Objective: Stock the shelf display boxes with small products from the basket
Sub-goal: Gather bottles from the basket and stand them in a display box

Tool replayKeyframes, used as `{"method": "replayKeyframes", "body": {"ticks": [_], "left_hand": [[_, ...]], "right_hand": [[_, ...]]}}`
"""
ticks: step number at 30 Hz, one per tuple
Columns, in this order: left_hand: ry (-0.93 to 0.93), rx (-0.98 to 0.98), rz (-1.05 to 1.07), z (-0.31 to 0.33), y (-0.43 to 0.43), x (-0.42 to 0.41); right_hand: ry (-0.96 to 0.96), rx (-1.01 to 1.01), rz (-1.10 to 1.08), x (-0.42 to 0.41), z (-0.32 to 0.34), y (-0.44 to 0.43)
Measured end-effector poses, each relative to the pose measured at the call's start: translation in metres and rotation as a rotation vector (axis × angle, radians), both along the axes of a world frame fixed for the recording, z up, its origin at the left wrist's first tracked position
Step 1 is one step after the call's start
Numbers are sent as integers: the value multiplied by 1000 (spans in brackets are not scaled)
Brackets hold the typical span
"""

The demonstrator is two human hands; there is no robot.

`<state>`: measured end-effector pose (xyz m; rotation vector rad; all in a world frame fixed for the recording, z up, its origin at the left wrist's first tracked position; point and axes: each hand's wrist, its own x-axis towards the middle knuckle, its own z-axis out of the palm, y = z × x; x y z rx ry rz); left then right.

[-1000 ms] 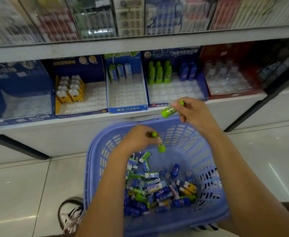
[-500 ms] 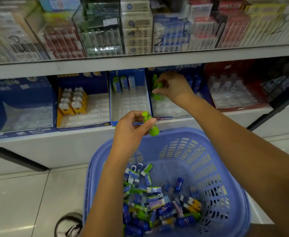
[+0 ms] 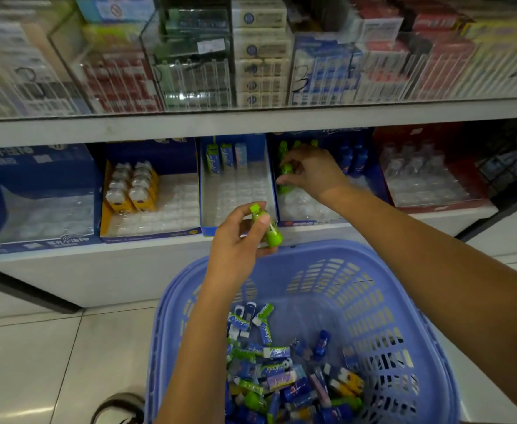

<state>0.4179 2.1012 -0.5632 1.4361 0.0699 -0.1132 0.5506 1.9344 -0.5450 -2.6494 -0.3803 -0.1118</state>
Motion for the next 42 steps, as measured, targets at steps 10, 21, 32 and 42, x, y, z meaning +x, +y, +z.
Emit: {"method": "replayKeyframes", "body": {"ticks": [10, 21, 32, 42], "left_hand": [[-15, 48, -94, 0, -8, -3], [-118, 249, -172, -1, -32, 1], [-426, 1168, -288, -29, -66, 0], [-415, 1120, -308, -28, -64, 2]], "right_hand": [[442, 488, 166, -70, 36, -4], [254, 688, 37, -77, 42, -39], [102, 362, -169, -18, 14, -36], [160, 18, -119, -6, 21, -24]]}}
